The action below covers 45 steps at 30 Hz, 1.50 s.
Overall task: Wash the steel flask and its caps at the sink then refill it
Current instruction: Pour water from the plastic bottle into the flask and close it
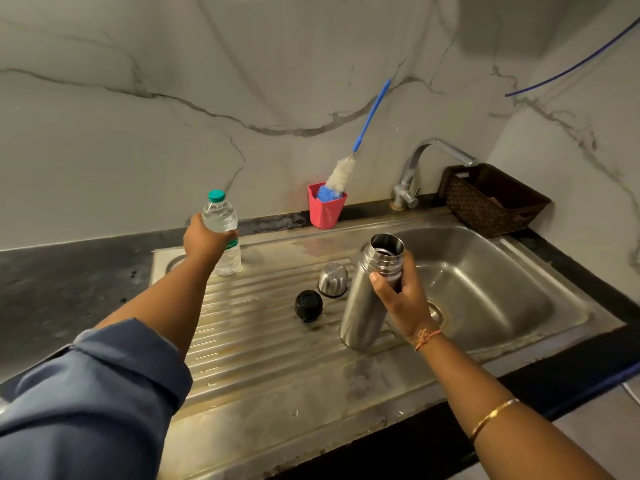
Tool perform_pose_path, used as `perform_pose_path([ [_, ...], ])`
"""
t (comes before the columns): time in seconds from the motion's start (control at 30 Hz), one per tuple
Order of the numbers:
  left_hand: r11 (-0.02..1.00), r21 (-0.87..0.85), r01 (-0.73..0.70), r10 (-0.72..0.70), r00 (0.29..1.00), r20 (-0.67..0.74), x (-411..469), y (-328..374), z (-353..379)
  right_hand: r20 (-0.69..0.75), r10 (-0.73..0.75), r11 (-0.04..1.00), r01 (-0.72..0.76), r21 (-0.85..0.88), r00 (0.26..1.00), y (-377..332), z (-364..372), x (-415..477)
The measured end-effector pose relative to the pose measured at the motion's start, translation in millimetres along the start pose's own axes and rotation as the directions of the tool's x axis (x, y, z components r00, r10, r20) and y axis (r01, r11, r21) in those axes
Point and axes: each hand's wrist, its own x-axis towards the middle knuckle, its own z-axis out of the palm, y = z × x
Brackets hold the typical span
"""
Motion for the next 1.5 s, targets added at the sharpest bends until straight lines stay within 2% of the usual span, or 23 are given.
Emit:
perform_pose_path([
  [0.23,0.988,-0.059,-0.146,0.137,0.982,-0.132,-47.3,-18.2,-16.9,0.037,0.012,1.000,-0.012,0.000,0.999,-2.4,-1.7,-0.3],
  [0.43,0.971,-0.110,-0.214,0.183,0.953,-0.242,-113.1,-10.5,-40.7,0.057,-0.005,1.000,0.004,0.016,0.998,-5.1,-3.3,-1.1],
  [0.6,0.966,-0.092,-0.243,0.228,0.963,-0.145,-184.5,-6.4,-42.7,0.064,0.000,1.000,-0.001,0.019,0.998,-7.7,-5.8,-1.7],
  [0.73,0.962,-0.102,-0.253,0.248,0.967,-0.055,-227.6,-7.0,-23.9,0.077,0.057,0.998,-0.059,0.019,0.995,-2.7,-15.0,-6.3],
  [0.87,0.955,-0.129,-0.268,0.278,0.958,0.065,-258.3,-1.0,2.4,-0.030,0.124,0.992,-0.124,-0.015,0.992,-6.3,-25.8,-27.1],
  [0.93,0.949,-0.158,-0.271,0.290,0.951,0.108,-270.3,4.1,17.5,-0.031,0.129,0.991,-0.131,-0.037,0.991,-7.1,-30.7,-41.9],
  [1.07,0.929,-0.199,-0.313,0.348,0.921,0.176,-291.1,19.9,48.6,0.089,0.157,0.988,-0.155,-0.029,0.984,-0.7,-49.3,-59.5],
  [1.2,0.908,-0.245,-0.341,0.400,0.880,0.255,-310.0,46.0,77.2,0.374,0.249,0.903,-0.354,0.244,0.893,-0.5,-83.6,-62.6],
  [1.27,0.897,-0.273,-0.349,0.419,0.867,0.270,-313.4,59.2,91.7,0.489,0.273,0.881,-0.419,0.218,0.828,-7.5,-101.7,-59.9],
  [1.37,0.899,-0.281,-0.335,0.407,0.877,0.256,-312.0,78.7,113.9,0.546,0.286,0.926,-0.373,0.055,0.788,-15.0,-118.8,-51.9],
  [1.4,0.905,-0.276,-0.323,0.393,0.884,0.253,-311.4,85.0,119.7,0.533,0.284,0.942,-0.337,0.000,0.797,-17.5,-118.2,-48.7],
  [1.5,0.917,-0.281,-0.284,0.361,0.892,0.274,-310.3,102.2,133.8,0.333,0.193,0.980,-0.167,-0.107,0.923,-16.8,-112.8,-37.6],
])
